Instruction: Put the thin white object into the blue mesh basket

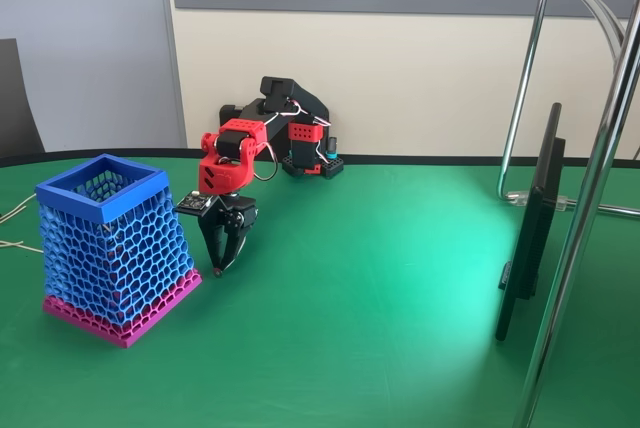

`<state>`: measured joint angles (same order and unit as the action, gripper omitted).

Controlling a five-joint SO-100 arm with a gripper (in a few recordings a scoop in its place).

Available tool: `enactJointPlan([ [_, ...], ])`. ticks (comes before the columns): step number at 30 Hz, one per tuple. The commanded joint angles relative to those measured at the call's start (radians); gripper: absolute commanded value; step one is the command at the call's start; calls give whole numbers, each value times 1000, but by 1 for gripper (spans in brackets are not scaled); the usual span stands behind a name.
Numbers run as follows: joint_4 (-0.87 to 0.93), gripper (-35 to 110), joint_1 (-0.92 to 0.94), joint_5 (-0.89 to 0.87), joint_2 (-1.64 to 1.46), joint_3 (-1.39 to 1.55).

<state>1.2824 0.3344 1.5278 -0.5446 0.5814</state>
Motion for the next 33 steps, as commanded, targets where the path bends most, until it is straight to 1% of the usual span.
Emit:
enactJointPlan([
  [1,8,0,0,8,-11,-37],
  [17,11,0,-44,-81,-77,-41],
  [26,14,0,-78,-112,-179,78],
  [33,14,4,-78,-110,-94,18],
])
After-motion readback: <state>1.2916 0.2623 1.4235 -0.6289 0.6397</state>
